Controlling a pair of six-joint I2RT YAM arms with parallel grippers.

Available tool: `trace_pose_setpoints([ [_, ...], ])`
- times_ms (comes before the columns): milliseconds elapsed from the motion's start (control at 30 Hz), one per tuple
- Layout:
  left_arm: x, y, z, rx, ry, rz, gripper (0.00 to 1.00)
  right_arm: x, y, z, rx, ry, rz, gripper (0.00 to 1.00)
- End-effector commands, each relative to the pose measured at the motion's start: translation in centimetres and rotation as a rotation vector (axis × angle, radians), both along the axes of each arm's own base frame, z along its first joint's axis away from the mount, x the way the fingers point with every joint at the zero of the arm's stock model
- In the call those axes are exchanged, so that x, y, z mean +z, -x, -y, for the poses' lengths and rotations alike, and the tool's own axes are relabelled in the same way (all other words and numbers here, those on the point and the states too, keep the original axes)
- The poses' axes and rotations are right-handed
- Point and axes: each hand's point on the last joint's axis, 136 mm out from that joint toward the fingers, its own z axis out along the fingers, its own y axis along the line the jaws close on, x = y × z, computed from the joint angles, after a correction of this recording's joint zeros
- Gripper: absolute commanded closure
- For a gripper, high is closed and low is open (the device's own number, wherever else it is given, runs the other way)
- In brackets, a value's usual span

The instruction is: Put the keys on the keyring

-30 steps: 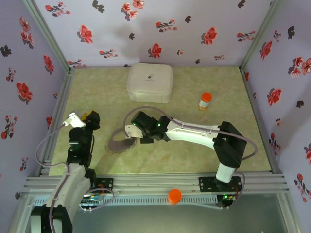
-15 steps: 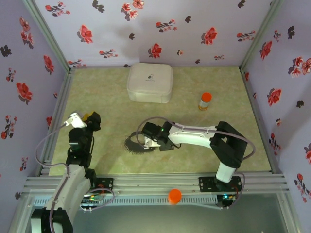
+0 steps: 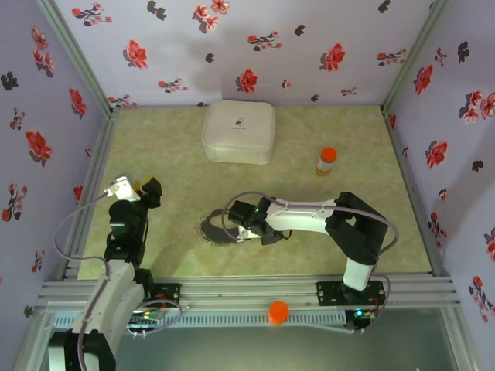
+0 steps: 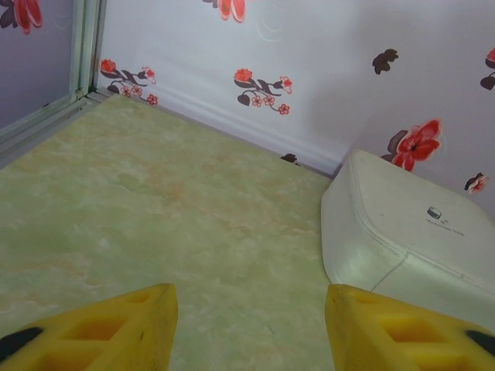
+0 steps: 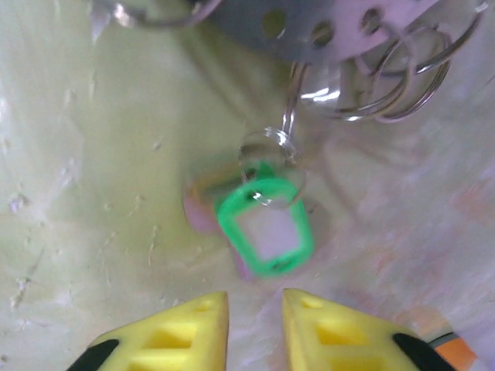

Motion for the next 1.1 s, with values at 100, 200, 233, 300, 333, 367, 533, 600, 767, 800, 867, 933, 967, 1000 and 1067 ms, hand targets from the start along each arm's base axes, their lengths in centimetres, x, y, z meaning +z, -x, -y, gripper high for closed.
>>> trace_pose_setpoints([
  [100, 1.3, -0.3, 0.0, -0.009, -0.054, 0.003, 0.45, 2.6, 0.2, 1.4, -0.084, -0.08, -0.01, 0.63],
  [200, 1.5, -0.4, 0.0, -0.013, -0.071, -0.003, 0.45, 4.9, 0.2, 0.7, -0.158, -0.241, -0.028, 0.62],
  [233, 1.5, -0.4, 0.0, -0.014, -0.077, -0.007, 0.44, 6.0, -0.2, 0.3, -0.192, -0.312, -0.02, 0.62],
  [300, 1.6, -0.6, 0.2, -0.022, -0.101, -0.011, 0.42, 8.7, -1.8, -0.4, -0.288, -0.502, 0.023, 0.62],
  [333, 1.7, -0.7, 0.4, -0.025, -0.113, -0.013, 0.41, 10.1, -2.9, -0.5, -0.338, -0.591, 0.06, 0.61],
  [367, 1.8, -0.8, 0.5, -0.028, -0.129, -0.015, 0.4, 11.5, -4.3, -0.4, -0.414, -0.701, 0.104, 0.6],
  [533, 2.4, -1.5, 1.0, -0.029, -0.2, -0.026, 0.34, 15.6, -11.0, 5.0, -0.754, -1.091, 0.393, 0.59],
  [600, 2.5, -1.7, 0.9, -0.021, -0.23, -0.029, 0.32, 16.0, -12.9, 8.6, -0.895, -1.182, 0.507, 0.59],
  [767, 2.9, -2.2, 0.0, 0.025, -0.328, -0.05, 0.27, 15.7, -15.8, 17.2, -1.166, -1.367, 0.755, 0.61],
  [800, 2.8, -2.3, -0.3, 0.038, -0.352, -0.055, 0.23, 15.3, -16.1, 18.9, -1.202, -1.373, 0.818, 0.61],
  [867, 2.5, -2.6, -1.1, 0.076, -0.397, -0.065, 0.14, 14.2, -16.5, 21.4, -1.243, -1.355, 0.916, 0.61],
  [933, 1.9, -3.0, -1.8, 0.117, -0.423, -0.074, 0.05, 12.9, -16.8, 23.2, -1.276, -1.362, 0.973, 0.61],
  [967, 1.6, -3.3, -2.0, 0.127, -0.454, -0.081, 0.01, 12.2, -17.0, 23.7, -1.283, -1.379, 0.985, 0.61],
  [1000, 1.1, -3.6, -2.3, 0.14, -0.464, -0.092, 0.0, 11.7, -17.2, 23.9, -1.266, -1.361, 0.988, 0.61],
  [1067, 0.2, -4.2, -2.6, 0.153, -0.469, -0.105, 0.0, 11.0, -17.5, 24.2, -1.25, -1.363, 1.001, 0.6],
])
